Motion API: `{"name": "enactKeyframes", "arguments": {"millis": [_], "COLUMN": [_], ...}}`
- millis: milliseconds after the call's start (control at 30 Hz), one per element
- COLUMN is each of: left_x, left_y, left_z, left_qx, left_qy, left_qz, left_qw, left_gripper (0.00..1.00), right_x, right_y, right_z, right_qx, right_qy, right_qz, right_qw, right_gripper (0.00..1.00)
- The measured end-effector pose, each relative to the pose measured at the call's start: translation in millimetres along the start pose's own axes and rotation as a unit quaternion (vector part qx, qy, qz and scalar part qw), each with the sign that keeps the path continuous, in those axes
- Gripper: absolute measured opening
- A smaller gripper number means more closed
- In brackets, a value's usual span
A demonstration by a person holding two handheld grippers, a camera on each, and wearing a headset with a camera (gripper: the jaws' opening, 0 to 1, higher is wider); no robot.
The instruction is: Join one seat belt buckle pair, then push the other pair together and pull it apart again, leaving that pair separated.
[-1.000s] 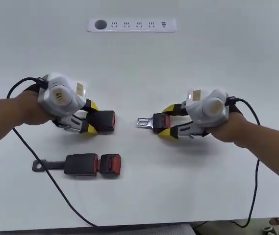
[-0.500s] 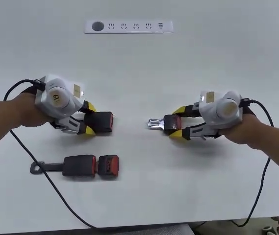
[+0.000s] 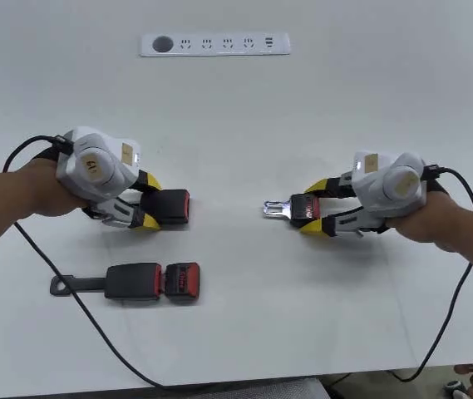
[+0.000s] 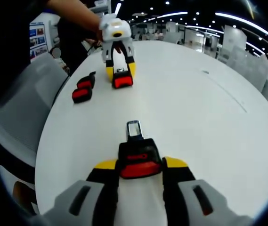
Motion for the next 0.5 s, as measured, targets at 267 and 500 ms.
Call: {"name": "enactKeyframes", "arguments": {"millis": [267,500], "left_x": [-1.0,-4.3], "left_y": [-0.5,-5.4], "left_z": [-0.2,-0.1], "left_qx": [-0.001,0.013], "left_qy": [0.001,0.010], "left_qz": [0.002,-0.001], "left_qw": [1.0000,0.9999], "left_gripper": [0.35,0.42], "right_x": [0.4,-0.5], "right_y": [-0.3,2.2], "right_z": [-1.5,-1.9], "right_qx": [-0.005,-0.010], "right_qy": [0.003,0.017], "right_qz": [-0.001,-0.011], "right_qw": [1.0000,0.9997], "right_gripper": [0.37,0.47]}}
Point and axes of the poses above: the centre of the closed fingertips' face, and the gripper's own axes: z roughly forward along the fingers, y roughly to its left, x roughly out of its underside, the point moved 6 cm from there along -z, roughly backward along the fingers, and after that the axes turned 9 degrees about z, right-handed, at the moved point
